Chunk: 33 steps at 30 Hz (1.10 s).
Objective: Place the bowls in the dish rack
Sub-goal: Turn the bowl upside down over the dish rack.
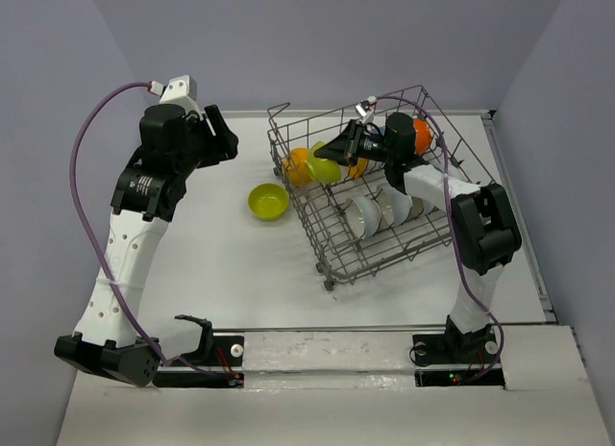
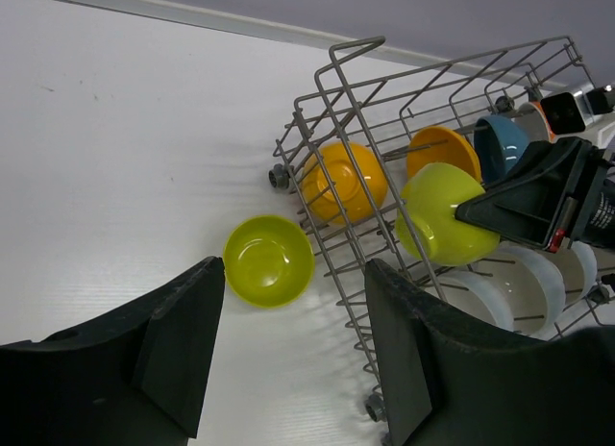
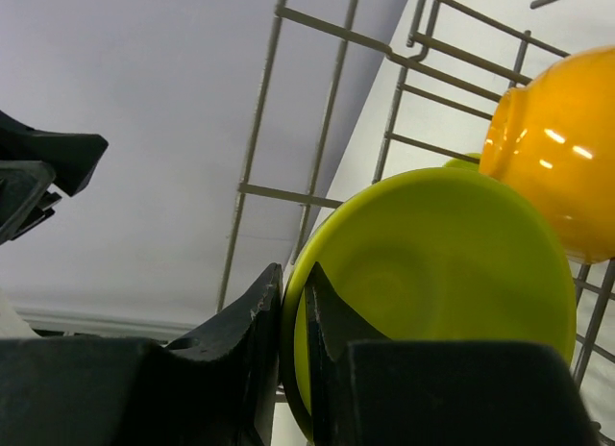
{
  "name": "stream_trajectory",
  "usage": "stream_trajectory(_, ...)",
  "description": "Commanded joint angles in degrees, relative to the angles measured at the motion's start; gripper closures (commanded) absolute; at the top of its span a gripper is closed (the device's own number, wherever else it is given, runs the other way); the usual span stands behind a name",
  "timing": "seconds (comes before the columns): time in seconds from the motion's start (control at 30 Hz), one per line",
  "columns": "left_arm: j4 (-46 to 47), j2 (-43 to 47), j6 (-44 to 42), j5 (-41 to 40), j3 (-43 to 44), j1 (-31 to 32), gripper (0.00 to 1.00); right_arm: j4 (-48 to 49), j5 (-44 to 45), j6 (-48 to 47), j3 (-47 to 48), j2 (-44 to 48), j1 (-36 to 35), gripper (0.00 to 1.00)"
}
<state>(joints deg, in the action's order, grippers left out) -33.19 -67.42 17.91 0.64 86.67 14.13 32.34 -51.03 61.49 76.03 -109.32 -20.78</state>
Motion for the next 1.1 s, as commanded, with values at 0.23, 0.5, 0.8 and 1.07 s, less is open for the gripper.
stream_trajectory(0.23, 2.34, 1.50, -0.07, 1.03, -1.07, -0.33, 0.31, 2.38, -1.80, 4.07, 2.37, -2.13, -2.43, 0.99)
stream_trajectory(0.5, 2.25, 1.59, -0.07, 1.11, -1.16, -0.33, 0.31, 3.87, -2.15, 6.36, 2.19, -3.97, -3.04, 0.99)
stream_trajectory(0.8, 2.16, 1.41, 0.02, 1.29, -1.07, -0.33, 0.31, 3.17, -1.71, 6.53, 0.44, -4.41, -3.57, 0.99)
stream_trajectory(1.07, 1.99, 1.32, 0.02, 1.11, -0.89, -0.33, 0.31, 3.52, -1.88, 7.32, -0.44, -5.29, -3.57, 0.99)
